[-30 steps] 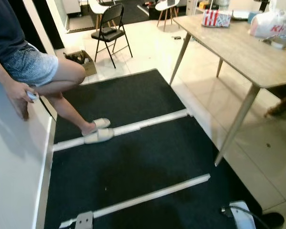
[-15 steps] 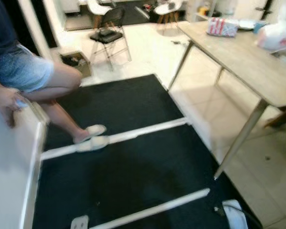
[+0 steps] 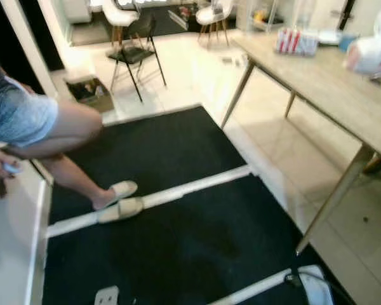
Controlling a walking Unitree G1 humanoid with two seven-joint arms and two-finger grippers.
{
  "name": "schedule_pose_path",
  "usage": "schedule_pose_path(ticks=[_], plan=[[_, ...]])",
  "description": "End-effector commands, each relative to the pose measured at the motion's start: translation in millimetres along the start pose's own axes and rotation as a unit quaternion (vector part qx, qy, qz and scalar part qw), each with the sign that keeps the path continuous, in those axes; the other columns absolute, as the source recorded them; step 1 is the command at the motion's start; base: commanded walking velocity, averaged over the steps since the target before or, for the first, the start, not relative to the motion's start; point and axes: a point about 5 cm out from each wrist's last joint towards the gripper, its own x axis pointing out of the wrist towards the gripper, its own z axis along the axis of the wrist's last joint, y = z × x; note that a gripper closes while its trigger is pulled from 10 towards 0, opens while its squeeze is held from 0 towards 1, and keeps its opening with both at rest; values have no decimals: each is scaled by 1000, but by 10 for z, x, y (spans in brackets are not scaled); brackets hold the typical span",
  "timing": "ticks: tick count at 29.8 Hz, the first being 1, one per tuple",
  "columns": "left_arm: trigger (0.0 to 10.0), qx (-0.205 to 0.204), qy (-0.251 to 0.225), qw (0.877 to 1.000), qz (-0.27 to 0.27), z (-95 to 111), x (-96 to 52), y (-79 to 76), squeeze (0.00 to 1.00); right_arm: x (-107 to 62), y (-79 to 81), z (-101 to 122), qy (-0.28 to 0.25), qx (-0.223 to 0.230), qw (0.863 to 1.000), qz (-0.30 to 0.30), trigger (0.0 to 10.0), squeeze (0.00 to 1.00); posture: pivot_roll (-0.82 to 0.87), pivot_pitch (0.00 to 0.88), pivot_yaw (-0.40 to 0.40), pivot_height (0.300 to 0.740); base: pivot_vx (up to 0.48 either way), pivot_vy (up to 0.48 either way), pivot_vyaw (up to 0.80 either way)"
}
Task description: Restocking fridge
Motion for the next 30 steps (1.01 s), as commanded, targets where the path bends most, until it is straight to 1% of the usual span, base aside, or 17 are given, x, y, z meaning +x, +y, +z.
schedule_pose_path(ticks=[1,8,16,28,30], plan=[[10000,3,-2,1000,-2,34,12,-21,0,-9,-62,-1,1,10,1000,-8,10000,0,-35,0,29,740,360,0,-800],[10000,3,-1,1000,-3,33,13,-25,0,-12,-85,9,-4,16,1000,-15,10000,0,-34,0,31,740,362,0,-800],[10000,0,-1,1000,-3,24,13,-30,0,-18,-121,1,-2,11,1000,-18,10000,0,-32,0,28,740,366,0,0],[10000,1,-1,1000,-3,18,11,-28,0,-16,-108,3,-2,8,1000,-17,10000,0,-28,0,23,740,370,0,0],[10000,1,-1,1000,-3,18,11,-27,0,-15,-106,5,-3,5,1000,-17,10000,0,-28,0,23,740,375,0,-569]])
